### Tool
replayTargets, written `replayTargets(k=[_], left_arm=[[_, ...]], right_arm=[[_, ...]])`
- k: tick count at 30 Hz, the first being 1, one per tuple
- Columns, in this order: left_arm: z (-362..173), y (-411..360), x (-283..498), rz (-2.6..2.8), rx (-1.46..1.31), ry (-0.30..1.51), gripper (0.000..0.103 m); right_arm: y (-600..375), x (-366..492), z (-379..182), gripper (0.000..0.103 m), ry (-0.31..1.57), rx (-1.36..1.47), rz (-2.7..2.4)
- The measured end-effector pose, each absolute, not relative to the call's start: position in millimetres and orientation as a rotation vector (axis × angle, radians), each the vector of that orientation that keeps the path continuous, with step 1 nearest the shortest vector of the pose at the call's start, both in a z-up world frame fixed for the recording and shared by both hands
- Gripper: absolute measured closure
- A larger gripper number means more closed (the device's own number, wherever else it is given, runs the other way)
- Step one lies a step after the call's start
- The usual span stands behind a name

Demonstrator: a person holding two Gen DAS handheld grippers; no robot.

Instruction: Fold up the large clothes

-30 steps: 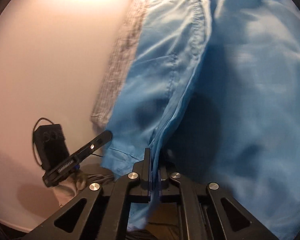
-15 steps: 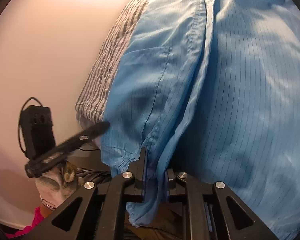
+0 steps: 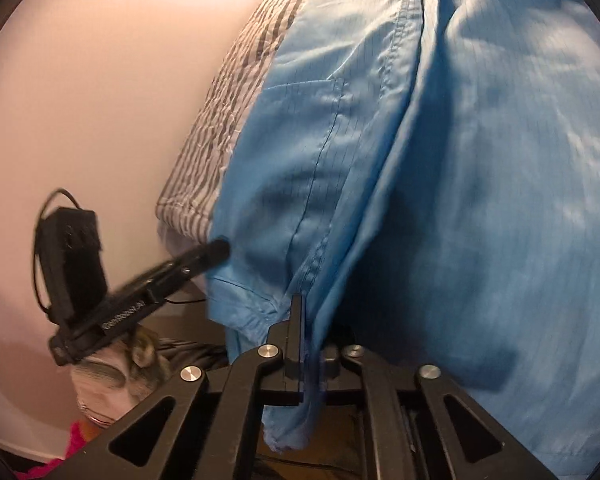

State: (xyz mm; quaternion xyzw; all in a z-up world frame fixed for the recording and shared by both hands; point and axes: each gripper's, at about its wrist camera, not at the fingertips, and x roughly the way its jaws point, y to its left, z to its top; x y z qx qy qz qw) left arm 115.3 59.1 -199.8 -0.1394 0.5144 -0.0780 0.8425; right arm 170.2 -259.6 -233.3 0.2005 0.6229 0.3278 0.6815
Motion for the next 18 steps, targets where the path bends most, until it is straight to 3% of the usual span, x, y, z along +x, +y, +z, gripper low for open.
replayTargets(k=[2, 9, 13, 18], left_arm=[[-185, 58, 110, -0.169, -0.267, 1.040, 0.079], [-175, 26, 115, -0.265, -0.223, 1.011, 0.079], [-190, -9, 124, -0.329, -0.207, 1.050, 0.079], [-216, -44, 129, -0.342, -0.118, 1.106, 0.079]], right_arm=[[-263, 166, -224, 0.070, 1.366, 0.378, 0.735], [-322, 146, -184, 0.069, 1.194, 0.211, 0.557], [-366, 138, -198, 0.071, 1.228, 0.130, 0.358], [-426, 116, -213, 0.084, 1.303, 0.157, 0.208]])
